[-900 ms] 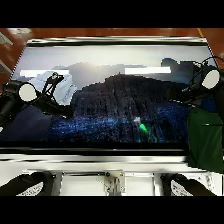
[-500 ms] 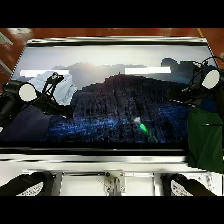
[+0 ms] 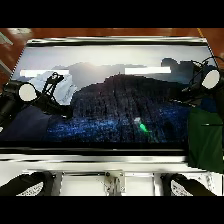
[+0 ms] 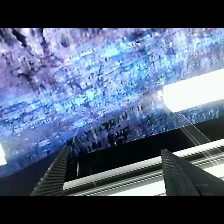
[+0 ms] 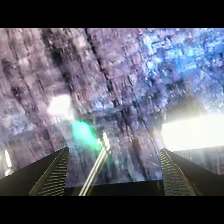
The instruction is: Fold the shirts.
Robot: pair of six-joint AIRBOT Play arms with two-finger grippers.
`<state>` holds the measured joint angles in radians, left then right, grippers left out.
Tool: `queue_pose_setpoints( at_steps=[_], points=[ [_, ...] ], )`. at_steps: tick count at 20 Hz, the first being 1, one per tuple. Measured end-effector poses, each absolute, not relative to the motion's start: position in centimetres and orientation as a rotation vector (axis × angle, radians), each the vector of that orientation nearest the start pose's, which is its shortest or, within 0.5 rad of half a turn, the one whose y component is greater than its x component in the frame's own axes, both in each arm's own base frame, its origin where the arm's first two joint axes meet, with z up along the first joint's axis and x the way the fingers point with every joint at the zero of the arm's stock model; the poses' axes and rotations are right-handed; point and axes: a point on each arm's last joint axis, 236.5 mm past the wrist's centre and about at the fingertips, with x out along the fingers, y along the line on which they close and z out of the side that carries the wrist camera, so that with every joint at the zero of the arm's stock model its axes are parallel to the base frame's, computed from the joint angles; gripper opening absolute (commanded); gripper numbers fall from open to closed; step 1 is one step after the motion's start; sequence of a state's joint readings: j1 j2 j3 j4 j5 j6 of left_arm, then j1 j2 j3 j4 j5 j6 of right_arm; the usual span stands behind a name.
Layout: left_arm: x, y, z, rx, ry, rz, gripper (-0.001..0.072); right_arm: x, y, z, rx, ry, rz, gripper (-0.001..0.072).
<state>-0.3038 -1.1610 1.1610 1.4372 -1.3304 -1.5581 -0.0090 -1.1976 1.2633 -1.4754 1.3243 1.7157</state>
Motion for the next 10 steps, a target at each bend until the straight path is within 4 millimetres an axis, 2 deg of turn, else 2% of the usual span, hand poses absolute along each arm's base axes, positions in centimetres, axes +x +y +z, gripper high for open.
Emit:
queue_pose_setpoints(
  at_steps=[7,8,10],
  points=[
    [32.5,-15.1,3.9,0.026,1.314,-0.398,0.0690,37.8,1.8,6.9,0.212,1.207,-0.032,0.0695],
    [33.0,-15.1,3.7,0.023,1.303,-0.391,0.0691,38.0,1.8,7.0,0.212,1.199,-0.032,0.0695],
    [35.3,-13.5,3.7,0.012,1.253,-0.309,0.0700,38.4,1.8,7.2,0.213,1.180,-0.032,0.0695]
  ],
)
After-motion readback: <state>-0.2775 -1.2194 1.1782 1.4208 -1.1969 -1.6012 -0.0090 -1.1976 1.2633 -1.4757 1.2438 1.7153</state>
